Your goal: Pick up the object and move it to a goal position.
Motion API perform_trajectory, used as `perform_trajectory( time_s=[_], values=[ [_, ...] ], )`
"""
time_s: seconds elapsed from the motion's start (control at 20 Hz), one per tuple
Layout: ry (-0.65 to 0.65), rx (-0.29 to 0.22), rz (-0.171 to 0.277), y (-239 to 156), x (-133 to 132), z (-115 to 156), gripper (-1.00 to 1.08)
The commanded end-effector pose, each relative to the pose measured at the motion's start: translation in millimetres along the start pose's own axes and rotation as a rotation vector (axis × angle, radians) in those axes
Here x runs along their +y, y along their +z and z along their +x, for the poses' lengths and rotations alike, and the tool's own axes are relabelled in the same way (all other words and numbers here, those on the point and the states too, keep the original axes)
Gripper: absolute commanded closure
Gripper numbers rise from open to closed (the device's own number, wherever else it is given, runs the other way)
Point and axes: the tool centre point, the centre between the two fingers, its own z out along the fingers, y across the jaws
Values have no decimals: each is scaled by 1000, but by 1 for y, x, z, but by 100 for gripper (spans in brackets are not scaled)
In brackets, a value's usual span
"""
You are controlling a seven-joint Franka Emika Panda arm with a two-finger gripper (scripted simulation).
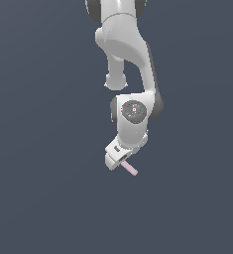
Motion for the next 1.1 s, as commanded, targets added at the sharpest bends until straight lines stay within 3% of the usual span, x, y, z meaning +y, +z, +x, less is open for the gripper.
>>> perform_trajectory(
  time_s=[0.0, 0.4, 0.75, 1.05],
  values=[
    [-53, 3, -1, 8, 1, 4, -92],
    [-141, 7, -2, 22, 3, 11, -92],
    [-143, 6, -1, 26, 3, 11, -92],
    [-146, 7, -2, 52, 3, 11, -92]
  ],
)
